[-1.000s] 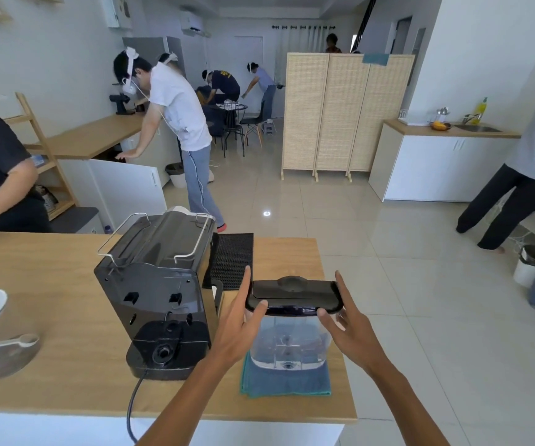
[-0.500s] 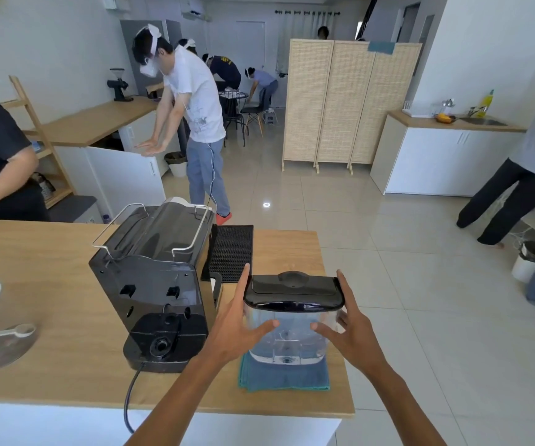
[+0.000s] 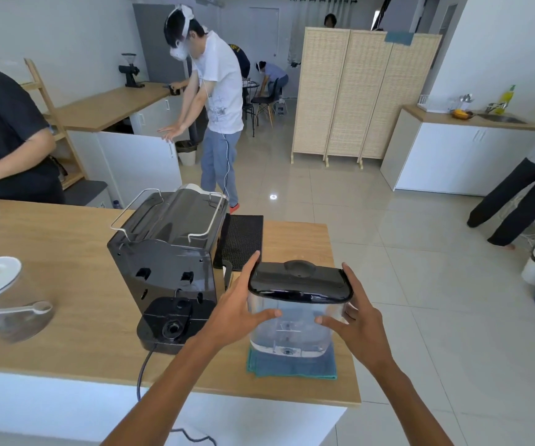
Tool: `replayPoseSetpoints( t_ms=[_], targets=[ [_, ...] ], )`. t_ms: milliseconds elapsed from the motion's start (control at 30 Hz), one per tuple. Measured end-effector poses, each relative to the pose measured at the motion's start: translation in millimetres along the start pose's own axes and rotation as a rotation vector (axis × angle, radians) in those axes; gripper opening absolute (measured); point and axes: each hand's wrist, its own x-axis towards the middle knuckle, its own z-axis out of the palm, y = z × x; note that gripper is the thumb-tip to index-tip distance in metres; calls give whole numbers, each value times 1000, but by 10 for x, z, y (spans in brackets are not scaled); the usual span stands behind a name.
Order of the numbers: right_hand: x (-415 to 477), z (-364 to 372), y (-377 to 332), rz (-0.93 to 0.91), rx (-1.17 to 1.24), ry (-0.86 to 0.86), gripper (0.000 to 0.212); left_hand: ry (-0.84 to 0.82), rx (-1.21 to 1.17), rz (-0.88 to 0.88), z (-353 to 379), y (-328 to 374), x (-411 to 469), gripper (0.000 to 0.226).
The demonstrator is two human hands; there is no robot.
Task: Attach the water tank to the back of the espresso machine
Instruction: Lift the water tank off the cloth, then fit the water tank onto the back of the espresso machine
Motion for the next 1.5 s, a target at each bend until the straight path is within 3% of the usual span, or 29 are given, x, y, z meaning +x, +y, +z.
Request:
replayPoseSetpoints(
  t_ms=[533,1067,1500],
  targets=[
    [-40,909,-1038,-151,-20,-26,106,225,45,-16,-1134,-229,-589,118],
    [23,2136,-1471,-122,-32,24,107,230,-168,92,-1943,-1108,-592,111],
    [115,2393,-1530,-70,-157,96,102,228,-233,76,-2042,-1368,-466,109]
  ],
)
